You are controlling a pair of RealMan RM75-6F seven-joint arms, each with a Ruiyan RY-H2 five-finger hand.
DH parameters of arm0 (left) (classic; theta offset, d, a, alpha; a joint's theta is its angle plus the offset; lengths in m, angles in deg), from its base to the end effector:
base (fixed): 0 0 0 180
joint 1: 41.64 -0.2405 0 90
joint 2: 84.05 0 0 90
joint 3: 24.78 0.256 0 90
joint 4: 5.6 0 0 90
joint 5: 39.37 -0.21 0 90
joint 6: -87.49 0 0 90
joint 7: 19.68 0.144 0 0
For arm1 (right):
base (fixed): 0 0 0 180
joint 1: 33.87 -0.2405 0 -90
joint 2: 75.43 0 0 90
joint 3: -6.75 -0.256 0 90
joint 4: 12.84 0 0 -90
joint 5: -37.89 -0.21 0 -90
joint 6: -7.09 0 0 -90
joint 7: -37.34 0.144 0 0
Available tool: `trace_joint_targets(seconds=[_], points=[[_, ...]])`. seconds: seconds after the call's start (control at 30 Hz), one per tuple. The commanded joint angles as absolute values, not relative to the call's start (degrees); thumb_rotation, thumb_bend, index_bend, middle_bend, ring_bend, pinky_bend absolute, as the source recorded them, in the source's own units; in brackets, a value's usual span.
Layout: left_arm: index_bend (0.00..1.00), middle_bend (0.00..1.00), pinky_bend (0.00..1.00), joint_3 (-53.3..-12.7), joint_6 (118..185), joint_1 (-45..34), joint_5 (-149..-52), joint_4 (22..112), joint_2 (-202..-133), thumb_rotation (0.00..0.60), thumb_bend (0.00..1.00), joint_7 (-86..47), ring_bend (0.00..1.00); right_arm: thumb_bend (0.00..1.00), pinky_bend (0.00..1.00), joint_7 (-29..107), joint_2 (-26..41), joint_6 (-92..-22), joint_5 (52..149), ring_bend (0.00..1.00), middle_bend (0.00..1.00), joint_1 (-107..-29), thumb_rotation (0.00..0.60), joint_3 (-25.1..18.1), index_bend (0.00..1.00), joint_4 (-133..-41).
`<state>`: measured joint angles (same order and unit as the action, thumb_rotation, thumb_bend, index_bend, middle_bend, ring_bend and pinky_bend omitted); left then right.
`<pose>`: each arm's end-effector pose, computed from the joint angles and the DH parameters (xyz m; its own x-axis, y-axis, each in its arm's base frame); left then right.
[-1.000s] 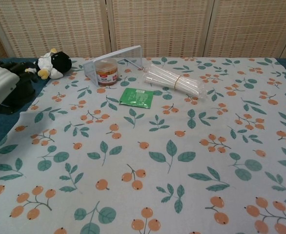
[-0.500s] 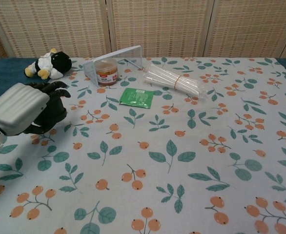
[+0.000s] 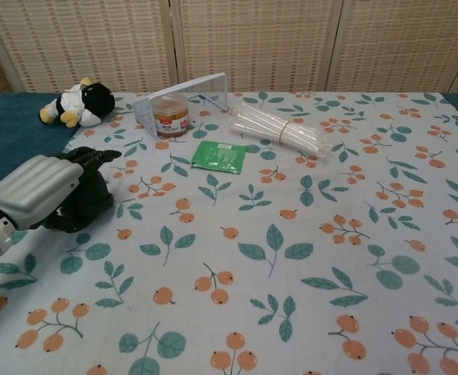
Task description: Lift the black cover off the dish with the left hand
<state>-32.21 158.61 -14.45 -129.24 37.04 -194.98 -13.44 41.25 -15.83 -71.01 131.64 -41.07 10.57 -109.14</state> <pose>-0.2486 0.3048 -0.0628 0.5596 -0.0097 0.8287 0.7828 -0.3224 -0.5323 -0.2967 -0.1630 0.1399 0.3722 -0.2287 0.8995 -0.9260 -0.1567 0.3434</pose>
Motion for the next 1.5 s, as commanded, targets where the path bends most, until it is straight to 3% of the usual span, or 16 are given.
trace_joint_targets(seconds=[0.03, 0.33, 0.57, 0.8, 1.17, 1.33, 1.5], points=[[0.00, 0.02, 0.20, -31.17, 155.30, -14.63, -127.41, 43.12, -191.50, 0.600, 0.35, -13.56, 0.00, 0.02, 0.00, 41.25, -15.82, -70.97, 131.64, 0.00, 0.00, -41.08, 0.450, 10.58, 0.00, -109.14], [0.00, 0.00, 0.16, -30.06, 146.12, -13.93, -122.29, 60.66, -181.65, 0.600, 0.35, -11.76, 0.00, 0.02, 0.00, 41.43, -16.15, -71.54, 132.05, 0.00, 0.00, -40.83, 0.450, 10.74, 0.00, -109.35], [0.00, 0.00, 0.16, -28.86, 149.40, -14.91, -124.11, 68.91, -176.83, 0.600, 0.34, -14.85, 0.00, 0.02, 0.00, 40.75, -15.98, -71.15, 132.21, 0.00, 0.00, -40.87, 0.451, 10.97, 0.00, -109.50], [0.00, 0.00, 0.14, -28.48, 156.28, -16.21, -127.69, 68.30, -176.02, 0.600, 0.34, -20.04, 0.00, 0.02, 0.00, 40.08, -15.85, -71.18, 132.71, 0.00, 0.00, -40.81, 0.450, 11.24, 0.00, -109.87], [0.00, 0.00, 0.13, -28.42, 151.80, -14.25, -125.12, 66.69, -175.59, 0.600, 0.34, -19.78, 0.00, 0.02, 0.00, 40.33, -15.98, -71.85, 132.84, 0.00, 0.00, -40.57, 0.451, 11.16, 0.00, -109.89], [0.02, 0.07, 0.11, -28.44, 152.04, -13.83, -124.93, 66.14, -175.83, 0.600, 0.33, -16.46, 0.12, 0.03, 0.00, 40.33, -16.07, -71.91, 132.90, 0.00, 0.00, -40.54, 0.451, 11.17, 0.00, -109.96], [0.12, 0.19, 0.08, -28.37, 150.69, -13.52, -123.66, 66.07, -175.74, 0.600, 0.34, -16.35, 0.22, 0.03, 0.00, 40.43, -16.10, -72.06, 132.82, 0.00, 0.00, -40.43, 0.451, 11.15, 0.00, -110.00]])
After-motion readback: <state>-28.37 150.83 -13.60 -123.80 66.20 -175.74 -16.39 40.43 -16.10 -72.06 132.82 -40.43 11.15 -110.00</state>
